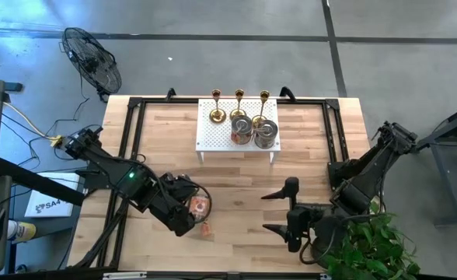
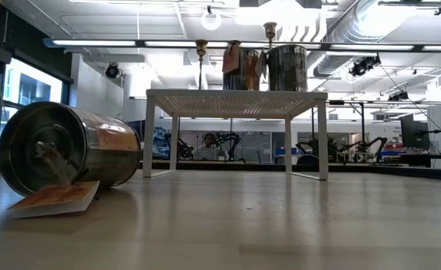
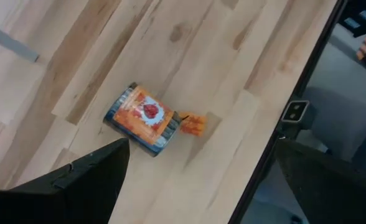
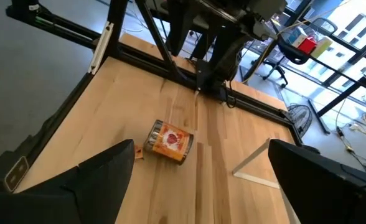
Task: Pick & Place candle stick holders
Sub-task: Put the silver scented candle on the shelf aligned with the other silver scented candles
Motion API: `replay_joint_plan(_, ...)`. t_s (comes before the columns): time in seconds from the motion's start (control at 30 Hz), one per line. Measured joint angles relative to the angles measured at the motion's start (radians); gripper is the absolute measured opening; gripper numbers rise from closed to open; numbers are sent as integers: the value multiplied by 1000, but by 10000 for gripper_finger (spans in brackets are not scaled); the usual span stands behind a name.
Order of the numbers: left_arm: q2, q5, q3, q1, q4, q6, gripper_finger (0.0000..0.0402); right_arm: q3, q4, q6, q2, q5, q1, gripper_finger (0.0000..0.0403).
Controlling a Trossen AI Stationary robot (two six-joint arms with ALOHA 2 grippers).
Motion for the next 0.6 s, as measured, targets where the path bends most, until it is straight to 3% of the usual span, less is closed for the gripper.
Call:
replay_joint_plan(0.4, 0, 15, 0, 0, -4, 13, 395, 0, -46, 87, 0, -19, 0, 364)
replay_joint_plan(0.6, 42, -20, 2, 1, -144, -280, 395, 0, -46, 85, 0, -18, -9, 364)
